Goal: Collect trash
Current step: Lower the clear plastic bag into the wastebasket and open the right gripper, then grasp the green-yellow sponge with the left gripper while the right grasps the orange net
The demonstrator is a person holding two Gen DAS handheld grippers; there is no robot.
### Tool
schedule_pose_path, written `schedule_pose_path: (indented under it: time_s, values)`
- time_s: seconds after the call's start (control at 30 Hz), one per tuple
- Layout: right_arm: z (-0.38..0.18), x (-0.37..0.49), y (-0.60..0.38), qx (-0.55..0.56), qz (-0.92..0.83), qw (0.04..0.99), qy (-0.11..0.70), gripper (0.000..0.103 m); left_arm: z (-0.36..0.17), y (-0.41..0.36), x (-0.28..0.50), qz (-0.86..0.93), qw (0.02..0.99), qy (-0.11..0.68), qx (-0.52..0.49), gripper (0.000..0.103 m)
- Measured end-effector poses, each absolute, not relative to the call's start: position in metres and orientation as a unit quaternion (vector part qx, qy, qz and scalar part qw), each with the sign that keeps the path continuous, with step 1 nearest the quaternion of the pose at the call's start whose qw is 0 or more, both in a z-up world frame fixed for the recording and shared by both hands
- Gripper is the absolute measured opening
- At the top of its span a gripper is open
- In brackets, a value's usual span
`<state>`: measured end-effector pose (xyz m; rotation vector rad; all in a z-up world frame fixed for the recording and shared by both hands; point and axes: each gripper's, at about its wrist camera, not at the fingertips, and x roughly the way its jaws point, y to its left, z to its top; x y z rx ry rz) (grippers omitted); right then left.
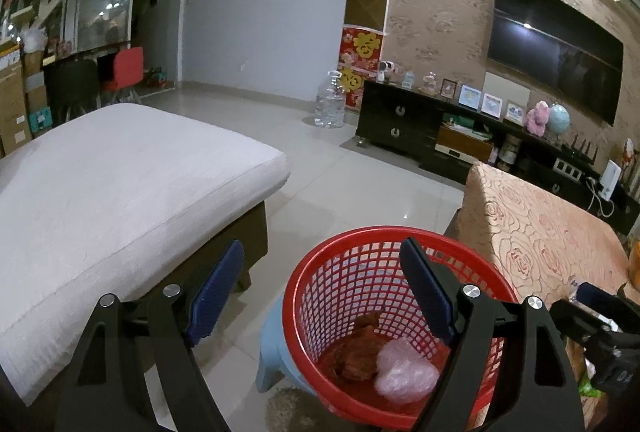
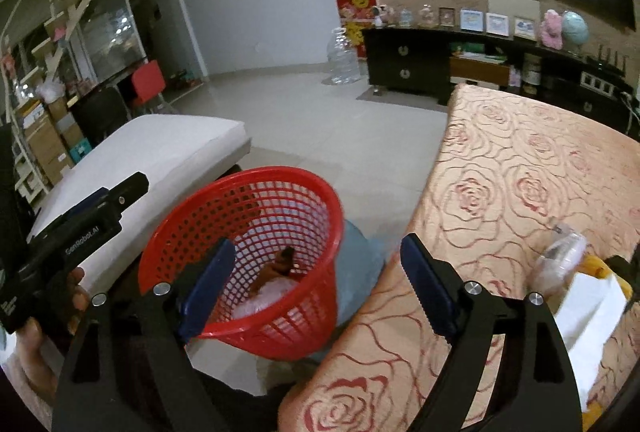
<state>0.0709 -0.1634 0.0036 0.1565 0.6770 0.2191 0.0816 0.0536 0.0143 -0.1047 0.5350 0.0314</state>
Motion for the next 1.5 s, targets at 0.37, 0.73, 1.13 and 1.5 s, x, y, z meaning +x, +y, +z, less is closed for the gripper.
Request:
schedule_pose_path:
  time_s: [0.37,0.73,1.13,1.5]
  values:
    - [0.003,0.032,-0.221,0.078,0.032,0.944,0.320,0.085,0.014,0.048,0.079,0.008,0.965,0.258,-0.044,0.080]
    - [-0.014,-0.036,-0.333,0.086,-0.098,0.940,0.317,0.086,0.016,0.032,0.069,-0.009,0.970,0.244,-0.024,0.081]
    - [-0.072,-0.093,-0.409,0.138,-0.167,0.912,0.349,0.086,0.019,-0.017,0.048,-0.053,0.974,0.219,0.018,0.081]
    - [-0.084,-0.090,-0.388,0.134,-0.122,0.911,0.370,0.086,0.005,-0.066,0.036,-0.114,0.963,0.242,0.038,0.081]
